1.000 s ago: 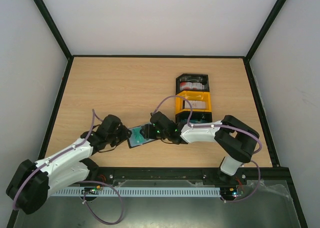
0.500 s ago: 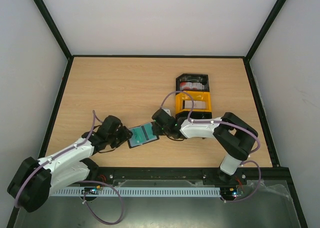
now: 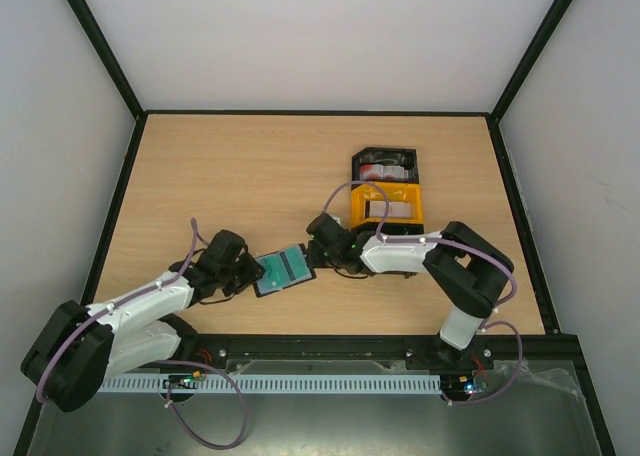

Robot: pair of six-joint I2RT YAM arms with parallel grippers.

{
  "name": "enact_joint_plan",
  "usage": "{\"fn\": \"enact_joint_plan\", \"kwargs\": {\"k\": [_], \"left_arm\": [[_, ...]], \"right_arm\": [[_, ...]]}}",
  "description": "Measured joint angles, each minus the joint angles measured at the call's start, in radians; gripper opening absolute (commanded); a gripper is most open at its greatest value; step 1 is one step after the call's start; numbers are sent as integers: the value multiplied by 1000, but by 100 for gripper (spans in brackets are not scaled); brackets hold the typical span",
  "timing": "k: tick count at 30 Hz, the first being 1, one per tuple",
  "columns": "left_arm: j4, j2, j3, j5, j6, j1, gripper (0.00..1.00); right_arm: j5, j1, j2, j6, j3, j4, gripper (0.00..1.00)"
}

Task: Put the credit cards into the card holder
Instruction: Close the card holder at the center of the board.

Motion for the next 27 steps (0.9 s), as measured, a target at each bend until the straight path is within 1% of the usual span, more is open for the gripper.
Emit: {"fn": "enact_joint_plan", "kwargs": {"k": [4,11,17,21,27], "left_arm": [[22,18,0,6,8,0,36],[119,84,4,42,29,4,36],[244,196,24,79,34,4,36],[326,261,45,105,39,0,35],[426,332,56,120,50,-10,35]], "right_arm": [[6,0,-5,-1,5,-18,2],[56,0,-51,-13,62,-135,2],[71,0,-132,-28,107,-207,2],[51,0,-169,-31,130,-234,2],[-32,0,-169,-32,156,-239,2]]}}
